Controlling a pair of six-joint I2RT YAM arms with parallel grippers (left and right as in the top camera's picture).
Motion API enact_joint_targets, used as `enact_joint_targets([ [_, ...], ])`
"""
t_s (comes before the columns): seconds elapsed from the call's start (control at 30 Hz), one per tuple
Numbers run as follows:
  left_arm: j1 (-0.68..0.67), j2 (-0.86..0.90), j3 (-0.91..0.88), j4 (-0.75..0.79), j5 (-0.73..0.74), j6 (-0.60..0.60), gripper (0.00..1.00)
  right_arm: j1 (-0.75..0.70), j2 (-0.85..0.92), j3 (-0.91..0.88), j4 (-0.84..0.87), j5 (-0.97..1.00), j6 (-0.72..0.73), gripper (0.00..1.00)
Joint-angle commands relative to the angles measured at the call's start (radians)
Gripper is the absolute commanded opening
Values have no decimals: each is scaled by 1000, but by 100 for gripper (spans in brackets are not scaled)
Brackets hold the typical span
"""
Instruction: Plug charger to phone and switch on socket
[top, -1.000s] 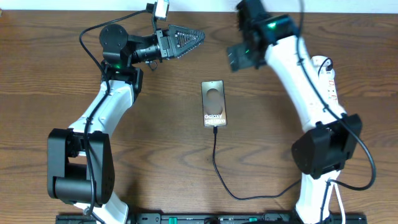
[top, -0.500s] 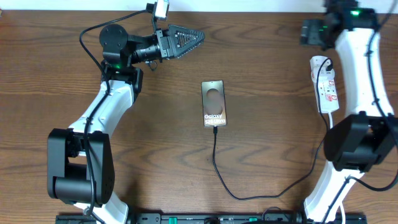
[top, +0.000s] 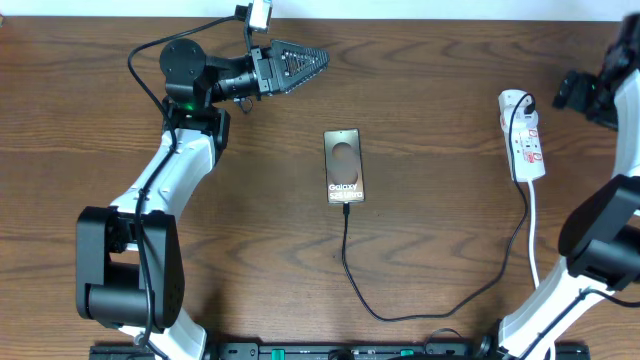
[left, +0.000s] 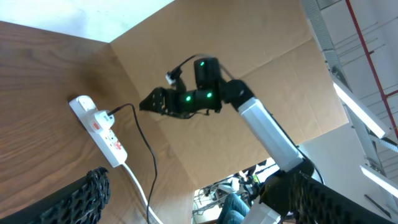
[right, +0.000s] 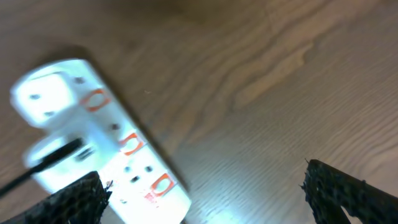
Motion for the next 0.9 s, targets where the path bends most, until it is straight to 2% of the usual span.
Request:
enact_joint_targets([
  [0.0, 3, -16, 11, 6, -5, 7, 93, -35, -6, -85, 45, -44, 27, 99],
  [0.2, 3, -16, 11, 6, -5, 7, 93, -68, -6, -252, 203, -158, 26, 99],
  [0.53, 3, -16, 11, 6, -5, 7, 93, -58, -6, -419, 409, -164, 26, 99],
  [0.87, 3, -16, 11, 6, -5, 7, 93, -58, -6, -436, 438, -261, 26, 99],
])
